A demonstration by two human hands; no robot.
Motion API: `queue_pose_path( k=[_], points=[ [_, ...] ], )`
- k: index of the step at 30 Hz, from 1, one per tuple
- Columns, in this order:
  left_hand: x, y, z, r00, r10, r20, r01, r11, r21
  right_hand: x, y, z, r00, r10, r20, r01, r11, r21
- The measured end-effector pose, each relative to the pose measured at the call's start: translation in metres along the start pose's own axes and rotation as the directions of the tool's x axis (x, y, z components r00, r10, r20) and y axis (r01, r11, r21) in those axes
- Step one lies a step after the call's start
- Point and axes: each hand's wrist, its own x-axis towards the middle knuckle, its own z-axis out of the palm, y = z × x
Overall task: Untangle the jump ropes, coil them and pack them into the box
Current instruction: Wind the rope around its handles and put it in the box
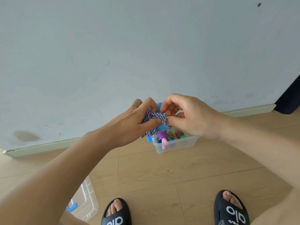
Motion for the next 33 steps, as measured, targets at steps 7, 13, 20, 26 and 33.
queue_pose_path(
  k=[7,13,20,26,33],
  points=[
    [0.002,0.006,0.005,0.994,-0.049,-0.101,0.046,0.998,-0.031,0.003,-0.003,-0.001,0.999,0.028,-0.018,-0.026,0.997,0.067],
    [0.002,0.009,0.009,0.968,-0.054,-0.245,0.073,0.995,0.069,0.007,-0.004,0.003,0.999,0.024,-0.037,-0.022,0.999,0.048],
    [0.003,0.016,0.014,0.916,-0.012,-0.401,0.091,0.980,0.180,0.007,-0.008,0.012,0.979,-0.071,-0.189,0.045,0.989,-0.138],
    [0.003,0.010,0.017,0.894,0.048,-0.445,0.078,0.962,0.262,0.004,-0.014,0.008,0.989,-0.001,-0.149,0.002,1.000,0.011],
    [0.003,0.008,0.015,0.857,0.192,-0.479,0.026,0.911,0.412,0.002,-0.018,0.009,0.958,0.145,-0.248,-0.079,0.963,0.258]
  ],
)
